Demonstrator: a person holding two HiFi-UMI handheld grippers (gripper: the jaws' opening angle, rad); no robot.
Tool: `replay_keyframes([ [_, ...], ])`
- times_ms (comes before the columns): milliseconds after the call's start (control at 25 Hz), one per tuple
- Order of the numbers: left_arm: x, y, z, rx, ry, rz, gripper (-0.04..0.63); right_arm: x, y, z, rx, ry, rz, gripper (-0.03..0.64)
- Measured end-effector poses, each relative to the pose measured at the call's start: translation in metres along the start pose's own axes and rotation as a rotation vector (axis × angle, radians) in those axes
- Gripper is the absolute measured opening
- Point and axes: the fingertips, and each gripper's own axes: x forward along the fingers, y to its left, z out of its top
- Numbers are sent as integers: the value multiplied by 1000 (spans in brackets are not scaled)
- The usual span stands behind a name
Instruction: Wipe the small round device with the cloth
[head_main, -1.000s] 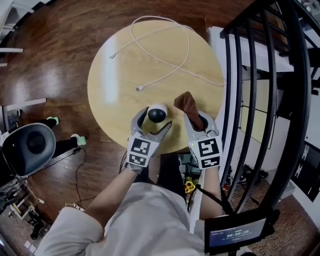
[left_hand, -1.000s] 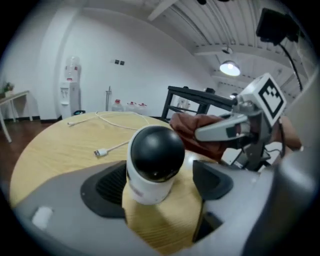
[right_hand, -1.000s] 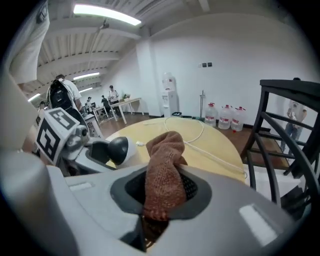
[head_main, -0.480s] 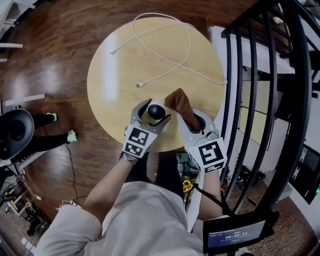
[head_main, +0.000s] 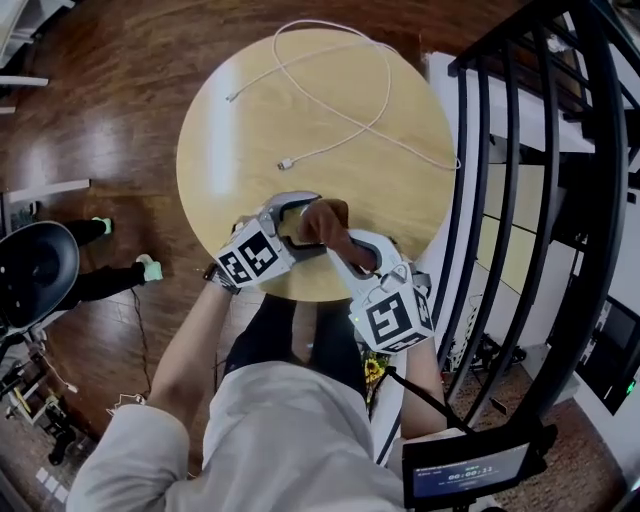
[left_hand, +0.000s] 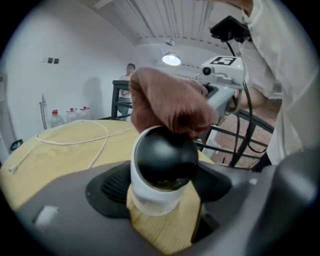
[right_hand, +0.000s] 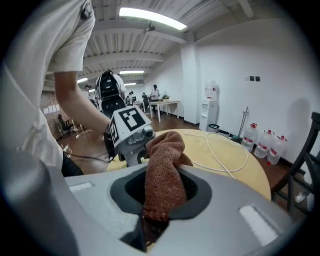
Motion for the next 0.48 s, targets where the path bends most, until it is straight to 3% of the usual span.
replay_keyframes([
  [120,0,1,0,1,8,-7,371,7,0,-9,-26,36,-32,66],
  [320,-2,1,2,-3,23,-7,371,3,-13,-16,81,2,-77,66],
  [480,-2,1,2,4,22,-9,371,11,-22,-47,149,71,-94,66],
])
